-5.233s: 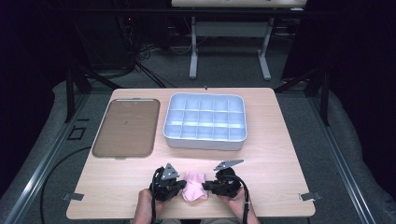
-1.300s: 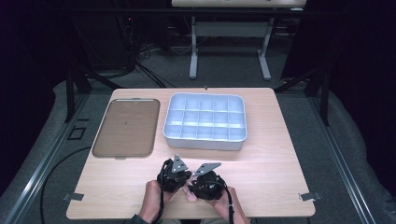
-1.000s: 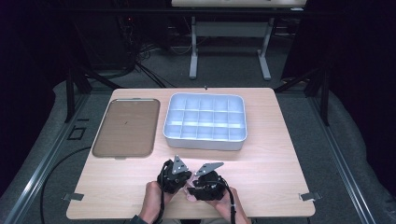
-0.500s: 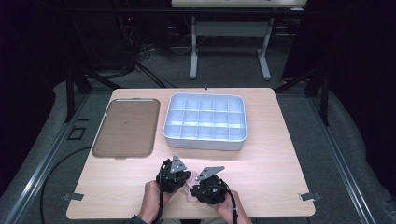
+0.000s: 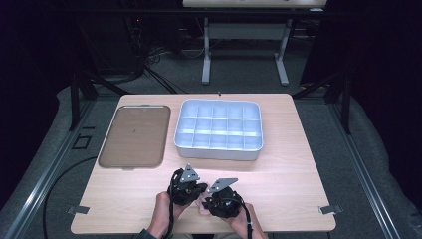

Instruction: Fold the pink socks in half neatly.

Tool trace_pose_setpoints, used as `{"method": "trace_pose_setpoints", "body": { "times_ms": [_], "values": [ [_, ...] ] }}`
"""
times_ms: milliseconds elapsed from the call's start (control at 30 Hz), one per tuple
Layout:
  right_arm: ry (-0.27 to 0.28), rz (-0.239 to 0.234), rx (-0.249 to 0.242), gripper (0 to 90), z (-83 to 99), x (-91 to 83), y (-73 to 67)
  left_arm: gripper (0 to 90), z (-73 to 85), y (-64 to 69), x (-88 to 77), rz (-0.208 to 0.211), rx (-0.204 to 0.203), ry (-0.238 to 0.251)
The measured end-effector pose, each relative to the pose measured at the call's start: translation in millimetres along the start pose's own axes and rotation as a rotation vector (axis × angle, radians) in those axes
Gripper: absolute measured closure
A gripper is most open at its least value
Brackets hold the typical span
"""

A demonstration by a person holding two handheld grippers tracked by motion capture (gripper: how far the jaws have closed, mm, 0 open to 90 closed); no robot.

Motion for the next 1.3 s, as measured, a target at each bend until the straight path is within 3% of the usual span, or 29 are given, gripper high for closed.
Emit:
{"method": "trace_pose_setpoints", "body": {
  "times_ms": [200, 233, 300, 333, 600, 667, 700, 733, 767, 800, 833, 900, 933, 1033, 1100, 1300],
  "values": [
    [0.006, 0.022, -0.020, 79.2, 0.2, -6.9, -5.7, 90.0, 7.4, -5.0, 3.7, 0.002, -0.017, -0.024],
    [-0.028, 0.056, -0.046, 79.3, -0.4, -10.9, -7.6, 90.0, 7.6, -5.5, 3.7, 0.000, -0.010, -0.028],
    [-0.049, 0.054, -0.060, 79.4, -0.4, -13.4, -11.0, 90.0, 8.0, -5.4, 3.9, -0.004, -0.008, -0.030],
    [-0.054, 0.027, -0.065, 79.6, 1.1, -12.8, -14.7, 90.0, 8.2, -5.4, 3.9, -0.004, -0.008, -0.030],
    [-0.057, 0.030, -0.086, 82.2, 5.7, -6.2, -15.1, 90.0, 11.6, -7.6, 2.7, 0.004, -0.023, -0.027],
    [-0.069, 0.021, -0.072, 80.9, 5.1, -7.6, -12.0, 90.0, 11.5, -7.3, 2.8, 0.004, -0.020, -0.029],
    [-0.122, 0.030, -0.067, 76.3, 2.9, -12.7, -7.8, 90.0, 11.6, -7.5, 2.7, 0.003, -0.018, -0.027],
    [-0.048, 0.041, -0.029, 70.1, 3.1, -11.8, -3.8, 90.0, 11.9, -7.6, 2.8, -0.001, -0.020, -0.022],
    [-0.048, 0.041, -0.029, 70.1, 3.1, -11.8, -3.8, 90.0, 12.2, -7.8, 2.6, 0.000, -0.023, -0.019],
    [-0.016, -0.026, 0.013, 68.5, 3.0, -12.1, -1.0, 90.0, 12.5, -8.4, 2.5, 0.002, -0.026, -0.017],
    [0.015, -0.060, 0.043, 67.0, 2.1, -13.8, 2.2, 90.0, 12.8, -8.7, 2.1, 0.006, -0.036, -0.017],
    [0.048, -0.071, 0.091, 63.0, -1.2, -19.9, 9.6, 90.0, 13.5, -9.9, 1.7, 0.009, -0.042, -0.010],
    [0.064, -0.050, 0.130, 59.2, -4.8, -22.2, 17.5, 90.0, 13.8, -10.2, 1.5, 0.010, -0.044, -0.008],
    [0.055, -0.023, 0.164, 55.2, -7.7, -19.1, 24.5, 90.0, 14.5, -10.3, 1.4, 0.009, -0.051, -0.002],
    [0.024, -0.005, 0.188, 50.1, -9.0, -7.1, 29.6, 90.0, 14.9, -10.2, 0.8, 0.010, -0.055, -0.002],
    [-0.011, 0.008, 0.198, 43.7, -8.2, 10.5, 28.6, 90.0, 15.5, -11.5, 0.2, 0.013, -0.062, 0.001]
  ]
}}
Point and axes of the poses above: each handheld gripper's, and its own axes: x roughly forward along the jaws, z roughly out of its underside, y roughly to its right, the point moved 3 cm from there along x, roughly forward along the jaws, and after that the axes turned 14 degrees about y, right-handed, at the moved point
